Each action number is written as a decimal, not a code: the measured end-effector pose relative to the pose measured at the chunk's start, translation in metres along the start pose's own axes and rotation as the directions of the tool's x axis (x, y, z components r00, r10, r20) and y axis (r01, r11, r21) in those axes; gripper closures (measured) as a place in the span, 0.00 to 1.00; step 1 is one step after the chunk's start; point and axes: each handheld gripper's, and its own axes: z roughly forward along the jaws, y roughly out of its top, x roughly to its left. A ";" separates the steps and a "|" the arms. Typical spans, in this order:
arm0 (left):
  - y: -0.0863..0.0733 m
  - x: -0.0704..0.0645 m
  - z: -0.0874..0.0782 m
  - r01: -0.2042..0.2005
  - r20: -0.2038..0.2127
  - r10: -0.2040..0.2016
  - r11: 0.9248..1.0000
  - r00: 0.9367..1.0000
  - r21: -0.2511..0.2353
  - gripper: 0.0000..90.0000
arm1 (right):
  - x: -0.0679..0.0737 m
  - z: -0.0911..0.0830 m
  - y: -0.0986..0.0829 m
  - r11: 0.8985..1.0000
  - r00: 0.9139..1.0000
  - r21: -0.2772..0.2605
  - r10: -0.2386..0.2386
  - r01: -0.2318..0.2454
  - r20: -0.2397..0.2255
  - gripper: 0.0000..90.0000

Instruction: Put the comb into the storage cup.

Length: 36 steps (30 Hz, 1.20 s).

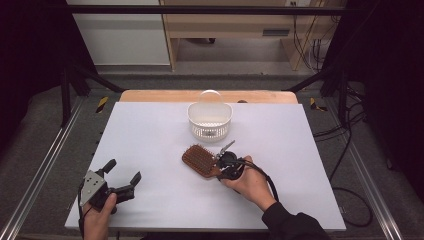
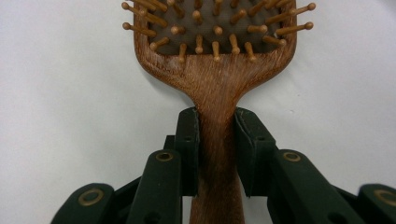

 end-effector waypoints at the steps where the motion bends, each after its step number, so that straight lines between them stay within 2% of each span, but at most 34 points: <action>1: 0.000 0.000 0.000 0.002 0.000 -0.002 1.000 1.000 0.003 0.02 | 0.000 0.000 0.000 1.000 1.000 0.001 0.000 0.000 0.000 0.80; 3: 0.001 -0.002 0.000 0.013 0.001 -0.013 1.000 1.000 -0.003 0.02 | 0.001 0.000 0.000 1.000 1.000 -0.002 -0.006 0.006 0.008 0.80; 7: 0.001 -0.005 0.000 0.005 0.015 -0.005 1.000 1.000 0.008 0.02 | 0.005 -0.003 -0.004 0.999 0.998 -0.023 -0.047 0.048 0.030 0.80; 9: 0.002 -0.006 0.000 0.027 0.024 -0.027 1.000 0.999 -0.003 0.02 | 0.006 -0.007 -0.008 0.997 0.998 -0.055 -0.045 0.047 0.033 0.80; 13: 0.004 -0.012 0.000 0.022 0.048 -0.023 1.000 0.999 0.011 0.02 | 0.007 -0.019 -0.017 0.989 0.998 -0.138 -0.049 0.053 0.034 0.80; 16: 0.009 -0.019 0.001 0.074 0.083 -0.074 0.997 0.994 0.007 0.02 | 0.006 -0.030 -0.027 0.976 0.998 -0.211 -0.046 0.053 0.038 0.80; 17: 0.011 -0.022 0.002 0.085 0.095 -0.085 0.996 0.992 0.010 0.02 | 0.004 -0.033 -0.031 0.969 0.999 -0.244 -0.039 0.047 0.038 0.80; 19: 0.015 -0.030 0.006 0.096 0.095 -0.098 0.995 0.991 0.021 0.02 | 0.003 -0.037 -0.037 0.954 0.999 -0.297 -0.023 0.032 0.035 0.80; 21: 0.019 -0.039 0.010 0.070 0.104 -0.074 0.997 0.992 0.044 0.01 | 0.002 -0.038 -0.042 0.941 0.999 -0.335 -0.022 0.035 0.043 0.80; 22: 0.021 -0.043 0.012 0.080 0.094 -0.083 0.996 0.992 0.037 0.01 | 0.002 -0.038 -0.044 0.934 0.999 -0.355 -0.019 0.033 0.043 0.80; 23: 0.024 -0.047 0.013 0.098 0.101 -0.100 0.995 0.990 0.027 0.01 | 0.002 -0.037 -0.045 0.926 0.999 -0.375 -0.015 0.030 0.043 0.80; 27: 0.039 -0.060 0.018 0.072 0.122 -0.072 0.997 0.990 0.007 0.01 | 0.003 -0.035 -0.050 0.893 0.999 -0.448 -0.008 0.028 0.045 0.80; 29: 0.045 -0.063 0.021 0.055 0.136 -0.058 0.998 0.989 0.023 0.01 | 0.004 -0.034 -0.052 0.875 0.999 -0.483 -0.011 0.028 0.039 0.80; 31: 0.051 -0.066 0.023 0.037 0.147 -0.042 0.999 0.988 0.036 0.01 | 0.006 -0.033 -0.052 0.863 0.999 -0.502 -0.028 0.045 0.043 0.80; 34: 0.054 -0.067 0.024 0.060 0.166 -0.064 0.998 0.984 0.024 0.01 | 0.009 -0.033 -0.051 0.844 0.999 -0.534 -0.036 0.052 0.040 0.80; 36: 0.052 -0.069 0.027 0.039 0.158 -0.042 0.999 0.987 0.026 0.01 | 0.010 -0.033 -0.051 0.832 0.998 -0.552 -0.039 0.055 0.041 0.80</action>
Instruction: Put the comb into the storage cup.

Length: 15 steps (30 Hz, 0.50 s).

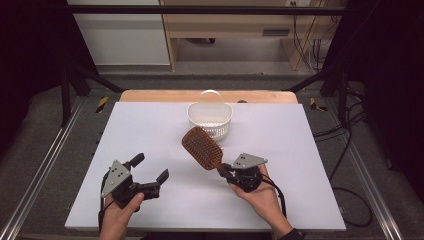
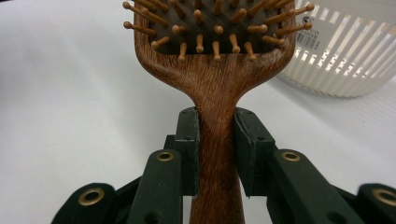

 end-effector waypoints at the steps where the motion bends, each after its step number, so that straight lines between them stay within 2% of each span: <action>1: -0.003 0.000 0.002 -0.022 -0.008 0.022 1.000 1.000 0.013 0.01 | 0.001 0.000 0.000 1.000 1.000 -0.007 -0.011 0.011 0.000 0.80; 5: -0.015 0.002 0.006 0.001 -0.012 0.000 0.999 1.000 0.042 0.02 | 0.002 -0.002 0.002 0.999 1.000 -0.051 -0.017 0.017 0.005 0.80; 7: -0.016 0.002 0.009 -0.016 -0.012 0.017 0.999 1.000 0.052 0.02 | 0.002 -0.003 0.002 0.998 1.000 -0.067 -0.013 0.014 0.011 0.80; 12: -0.007 0.003 0.025 -0.030 -0.008 0.031 0.997 0.999 0.067 0.03 | 0.002 -0.003 -0.002 0.995 1.000 -0.100 -0.009 0.012 0.028 0.80; 15: 0.003 -0.002 0.031 -0.027 0.019 0.026 0.998 0.999 0.050 0.03 | 0.003 -0.004 -0.005 0.993 0.999 -0.115 -0.006 0.009 0.032 0.80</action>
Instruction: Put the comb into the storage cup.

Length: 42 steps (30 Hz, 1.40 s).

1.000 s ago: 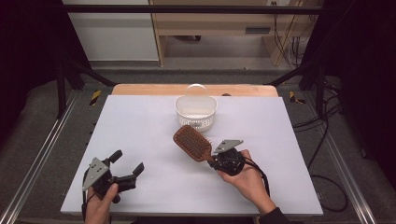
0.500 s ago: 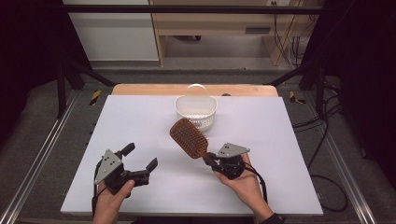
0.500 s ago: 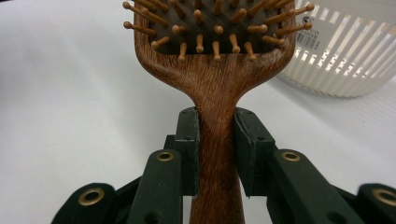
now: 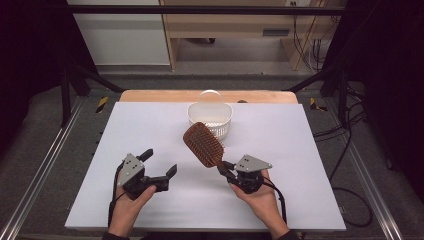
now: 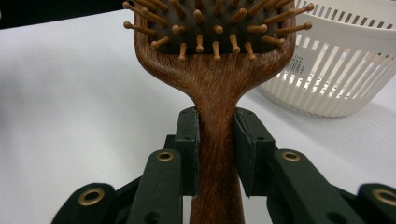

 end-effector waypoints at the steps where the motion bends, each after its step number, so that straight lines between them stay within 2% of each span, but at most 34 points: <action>1: 0.004 -0.003 0.002 0.001 0.013 -0.001 1.000 1.000 -0.006 0.03 | 0.001 0.000 0.000 1.000 1.000 -0.002 -0.006 0.006 0.002 0.80; 5: 0.017 -0.016 0.006 -0.021 0.044 0.022 1.000 0.999 -0.015 0.03 | 0.003 -0.001 0.000 1.000 1.000 -0.022 -0.014 0.014 0.009 0.80; 8: 0.023 -0.024 0.007 -0.020 0.061 0.021 1.000 0.998 -0.016 0.02 | 0.004 -0.004 0.000 0.999 1.000 -0.040 -0.020 0.020 0.008 0.80; 11: 0.027 -0.028 0.011 0.035 0.084 -0.034 0.999 0.996 -0.019 0.02 | 0.005 -0.006 0.000 0.998 1.000 -0.060 -0.025 0.025 0.006 0.80; 14: 0.032 -0.030 0.017 0.062 0.106 -0.059 0.998 0.993 -0.021 0.02 | 0.008 -0.006 0.001 0.997 0.999 -0.068 -0.035 0.036 0.009 0.80; 15: 0.033 -0.029 0.019 0.078 0.118 -0.075 0.997 0.990 -0.023 0.02 | 0.008 -0.006 0.001 0.997 0.999 -0.072 -0.040 0.040 0.010 0.80; 17: 0.035 -0.028 0.023 0.133 0.143 -0.128 0.991 0.981 -0.031 0.03 | 0.009 -0.006 0.001 0.996 0.999 -0.080 -0.043 0.044 0.009 0.80; 18: 0.037 -0.028 0.025 0.145 0.151 -0.139 0.989 0.979 -0.028 0.03 | 0.010 -0.006 0.001 0.995 0.999 -0.083 -0.048 0.048 0.013 0.80; 21: 0.040 -0.028 0.031 0.149 0.154 -0.145 0.989 0.977 -0.015 0.03 | 0.011 -0.006 0.002 0.994 0.998 -0.087 -0.059 0.060 0.012 0.80; 22: 0.045 -0.029 0.037 0.182 0.186 -0.182 0.983 0.966 0.016 0.03 | 0.012 -0.006 0.002 0.994 0.998 -0.090 -0.062 0.063 0.011 0.80; 23: 0.048 -0.030 0.039 0.188 0.193 -0.190 0.982 0.963 0.032 0.03 | 0.013 -0.006 0.002 0.993 0.998 -0.095 -0.065 0.066 0.009 0.80; 25: 0.051 -0.031 0.043 0.193 0.173 -0.194 0.981 0.966 0.019 0.04 | 0.015 -0.007 0.002 0.992 0.998 -0.104 -0.069 0.070 0.006 0.80; 26: 0.051 -0.030 0.044 0.213 0.168 -0.211 0.977 0.963 0.007 0.05 | 0.016 -0.007 0.003 0.992 0.997 -0.106 -0.073 0.073 0.007 0.80; 28: 0.052 -0.027 0.046 0.264 0.172 -0.259 0.964 0.951 -0.007 0.08 | 0.018 -0.007 0.003 0.991 0.997 -0.109 -0.078 0.078 0.005 0.80; 31: 0.052 -0.026 0.049 0.289 0.197 -0.283 0.957 0.939 -0.003 0.13 | 0.018 -0.007 0.003 0.990 0.997 -0.116 -0.078 0.079 0.010 0.80; 32: 0.053 -0.027 0.049 0.278 0.204 -0.272 0.961 0.940 -0.001 0.13 | 0.019 -0.007 0.003 0.990 0.997 -0.117 -0.078 0.079 0.012 0.80; 33: 0.053 -0.027 0.049 0.267 0.192 -0.260 0.964 0.946 -0.011 0.15 | 0.019 -0.007 0.003 0.990 0.997 -0.117 -0.079 0.080 0.017 0.80; 34: 0.054 -0.027 0.049 0.266 0.181 -0.258 0.964 0.949 -0.018 0.17 | 0.019 -0.008 0.003 0.990 0.997 -0.117 -0.080 0.082 0.020 0.80; 36: 0.055 -0.026 0.050 0.292 0.180 -0.284 0.956 0.942 -0.018 0.22 | 0.019 -0.007 0.003 0.989 0.996 -0.120 -0.084 0.086 0.021 0.80; 38: 0.055 -0.026 0.052 0.297 0.189 -0.292 0.955 0.938 0.001 0.26 | 0.019 -0.007 0.003 0.989 0.996 -0.122 -0.081 0.083 0.024 0.80; 40: 0.054 -0.027 0.054 0.311 0.196 -0.310 0.950 0.930 0.023 0.28 | 0.020 -0.007 0.003 0.989 0.996 -0.120 -0.084 0.087 0.031 0.80; 42: 0.054 -0.027 0.056 0.314 0.194 -0.315 0.949 0.929 0.034 0.31 | 0.020 -0.008 0.003 0.989 0.996 -0.120 -0.087 0.090 0.032 0.80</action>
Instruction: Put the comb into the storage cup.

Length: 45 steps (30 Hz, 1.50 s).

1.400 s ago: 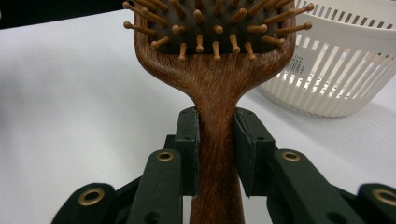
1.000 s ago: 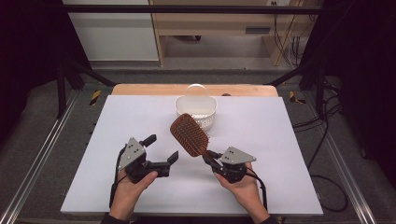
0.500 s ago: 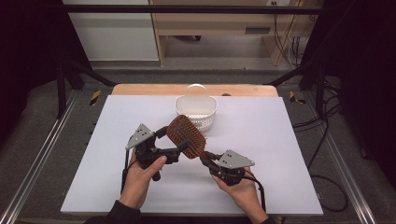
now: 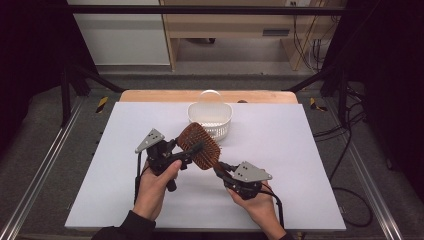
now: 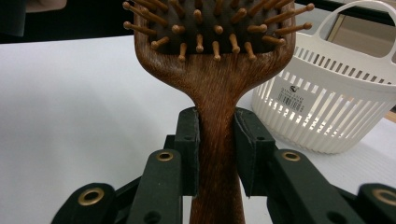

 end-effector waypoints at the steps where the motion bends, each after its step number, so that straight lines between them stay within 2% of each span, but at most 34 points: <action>1: 0.000 0.000 0.000 -0.004 0.004 0.004 1.000 1.000 0.000 0.33 | 0.000 0.000 0.000 1.000 1.000 -0.002 0.003 -0.003 -0.001 0.80; 3: 0.000 -0.001 0.001 0.002 0.008 -0.002 1.000 1.000 -0.004 0.38 | 0.000 0.000 0.000 1.000 1.000 -0.004 0.002 -0.002 0.000 0.80; 7: 0.000 -0.001 0.001 0.021 0.016 -0.021 1.000 1.000 -0.019 0.41 | -0.001 0.000 0.000 1.000 1.000 -0.010 0.014 -0.014 -0.005 0.80; 11: -0.001 -0.004 0.001 0.009 -0.001 -0.009 0.999 1.000 -0.034 0.44 | 0.001 0.000 0.000 1.000 1.000 -0.012 0.011 -0.011 0.004 0.80; 14: -0.001 -0.005 0.000 0.026 0.009 -0.026 0.999 1.000 -0.035 0.50 | 0.003 0.003 -0.001 1.000 1.000 -0.001 0.005 -0.005 0.012 0.80; 19: -0.001 -0.006 -0.001 0.031 0.025 -0.030 0.999 0.999 -0.037 0.55 | 0.004 0.004 -0.002 1.000 1.000 0.008 0.005 -0.005 0.014 0.80; 28: 0.000 -0.013 0.001 0.026 0.038 -0.024 0.999 0.999 -0.045 0.57 | 0.004 0.004 -0.003 1.000 1.000 0.011 0.013 -0.013 0.012 0.80; 32: -0.001 -0.014 0.003 0.031 0.049 -0.029 0.998 0.998 -0.049 0.58 | 0.002 0.004 -0.003 0.999 0.999 0.006 0.032 -0.032 0.002 0.80; 35: -0.003 -0.015 0.007 0.031 0.052 -0.029 0.999 0.998 -0.043 0.58 | -0.001 0.006 -0.005 0.999 0.999 0.025 0.044 -0.044 -0.010 0.79; 38: -0.002 -0.016 0.009 0.043 0.053 -0.041 0.998 0.998 -0.047 0.58 | -0.005 0.003 -0.005 0.997 0.997 0.018 0.071 -0.071 0.003 0.67; 42: 0.003 -0.021 0.006 0.022 0.038 -0.019 0.997 0.999 -0.068 0.58 | -0.012 -0.008 -0.006 0.994 0.994 0.007 0.109 -0.109 0.001 0.57; 45: 0.007 -0.022 0.005 0.022 0.040 -0.019 0.997 0.999 -0.078 0.58 | -0.016 -0.018 -0.009 0.989 0.989 -0.024 0.144 -0.144 0.021 0.50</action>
